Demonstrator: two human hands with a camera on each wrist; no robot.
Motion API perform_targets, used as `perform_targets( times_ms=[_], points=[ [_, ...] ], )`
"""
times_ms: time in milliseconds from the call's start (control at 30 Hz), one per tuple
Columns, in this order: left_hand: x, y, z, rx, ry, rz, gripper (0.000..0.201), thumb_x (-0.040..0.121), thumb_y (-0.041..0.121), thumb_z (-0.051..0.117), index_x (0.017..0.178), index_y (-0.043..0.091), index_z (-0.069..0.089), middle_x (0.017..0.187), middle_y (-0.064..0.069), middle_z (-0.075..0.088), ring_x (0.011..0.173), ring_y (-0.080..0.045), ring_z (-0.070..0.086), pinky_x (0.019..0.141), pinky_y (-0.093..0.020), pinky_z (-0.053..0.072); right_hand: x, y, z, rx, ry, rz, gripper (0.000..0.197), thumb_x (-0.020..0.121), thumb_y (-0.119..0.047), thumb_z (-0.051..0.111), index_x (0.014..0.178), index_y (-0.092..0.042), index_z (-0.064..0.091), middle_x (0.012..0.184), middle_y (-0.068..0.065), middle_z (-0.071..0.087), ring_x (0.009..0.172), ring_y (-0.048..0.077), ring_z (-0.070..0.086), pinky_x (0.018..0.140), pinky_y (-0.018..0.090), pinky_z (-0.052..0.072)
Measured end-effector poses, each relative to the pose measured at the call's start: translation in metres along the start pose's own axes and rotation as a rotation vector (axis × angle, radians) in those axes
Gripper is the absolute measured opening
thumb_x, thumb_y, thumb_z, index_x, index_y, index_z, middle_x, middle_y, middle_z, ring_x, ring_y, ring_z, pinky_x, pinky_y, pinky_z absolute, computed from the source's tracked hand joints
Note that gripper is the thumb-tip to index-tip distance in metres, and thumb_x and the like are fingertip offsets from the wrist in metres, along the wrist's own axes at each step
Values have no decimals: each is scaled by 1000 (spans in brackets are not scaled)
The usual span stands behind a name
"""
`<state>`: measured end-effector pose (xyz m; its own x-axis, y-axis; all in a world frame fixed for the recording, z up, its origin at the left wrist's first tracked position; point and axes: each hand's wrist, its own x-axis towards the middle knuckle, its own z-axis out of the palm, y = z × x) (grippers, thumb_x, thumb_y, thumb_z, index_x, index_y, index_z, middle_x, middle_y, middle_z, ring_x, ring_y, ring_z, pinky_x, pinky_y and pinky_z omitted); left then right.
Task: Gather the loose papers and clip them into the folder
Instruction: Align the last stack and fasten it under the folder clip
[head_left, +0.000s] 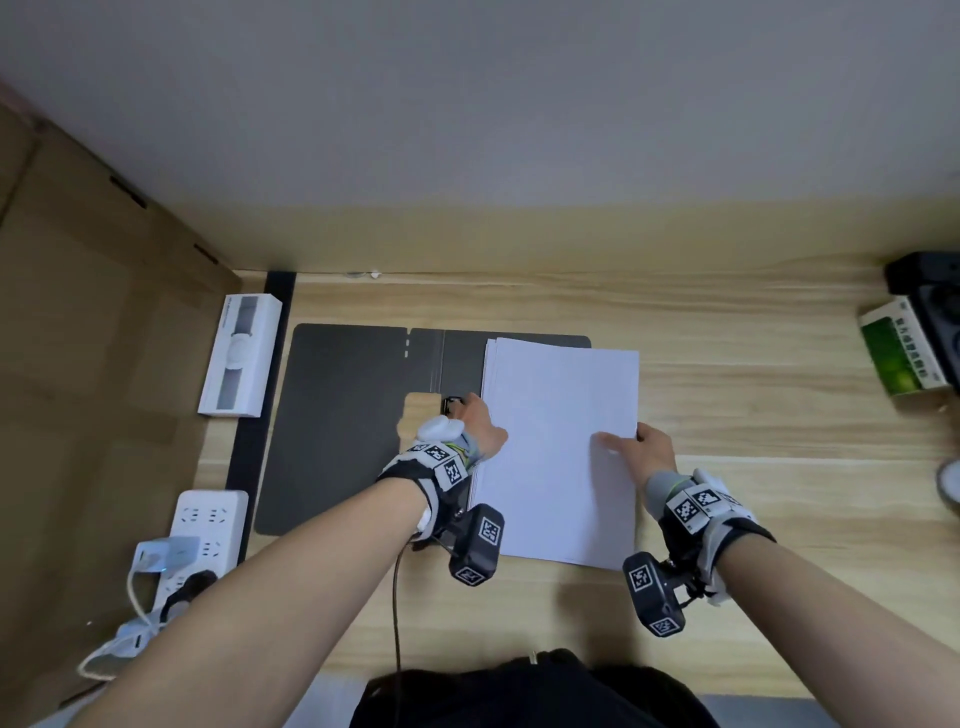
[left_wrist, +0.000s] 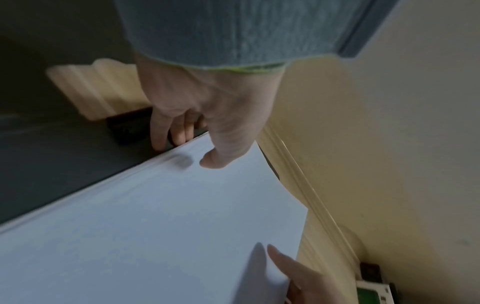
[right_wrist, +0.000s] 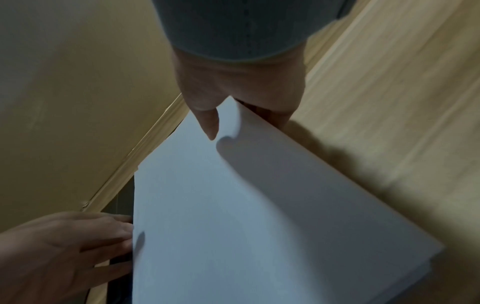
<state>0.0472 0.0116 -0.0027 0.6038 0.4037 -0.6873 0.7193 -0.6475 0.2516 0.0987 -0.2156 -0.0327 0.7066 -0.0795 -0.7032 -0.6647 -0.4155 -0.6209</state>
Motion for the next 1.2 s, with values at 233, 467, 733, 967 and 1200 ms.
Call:
perform_targets(
  times_ms=[233, 467, 733, 967, 1200],
  points=[
    [-19, 13, 31, -265, -134, 12, 24, 64, 10, 59, 63, 16, 36, 68, -2, 39, 76, -19, 35, 60, -29, 27, -14, 28, -38, 103, -17, 52, 18, 78, -7, 70, 95, -12, 70, 88, 8, 74, 71, 28, 68, 65, 32, 56],
    [-31, 17, 51, -450, -202, 43, 18, 57, 20, 56, 73, 25, 50, 87, -7, 62, 77, -23, 57, 73, -36, 50, -14, 50, -59, 155, -60, 55, 32, 78, 2, 75, 106, -10, 66, 93, 8, 72, 83, 33, 70, 80, 43, 57],
    [-52, 41, 58, -654, -141, -2, 59, 80, 13, 68, 134, 8, 45, 123, -8, 59, 108, -25, 62, 90, -33, 52, -10, 47, -89, 220, -98, 0, 32, 72, 2, 79, 99, -11, 68, 96, 8, 76, 87, 33, 72, 86, 49, 58],
    [-74, 117, 12, -1070, -141, 53, 36, 82, -10, 54, 117, -5, 61, 112, -22, 67, 90, -31, 65, 87, -44, 54, -23, -24, -138, 303, -129, -207, 35, 76, 5, 74, 108, -7, 68, 98, 6, 75, 86, 26, 71, 76, 34, 57],
    [-89, 190, -42, -1291, 19, 277, 31, 62, -16, 53, 77, 8, 66, 81, -9, 69, 76, -25, 65, 72, -31, 53, -34, -101, -181, 471, -149, -476, 34, 63, -10, 79, 95, -19, 71, 99, 3, 75, 89, 19, 69, 80, 35, 55]
  ],
)
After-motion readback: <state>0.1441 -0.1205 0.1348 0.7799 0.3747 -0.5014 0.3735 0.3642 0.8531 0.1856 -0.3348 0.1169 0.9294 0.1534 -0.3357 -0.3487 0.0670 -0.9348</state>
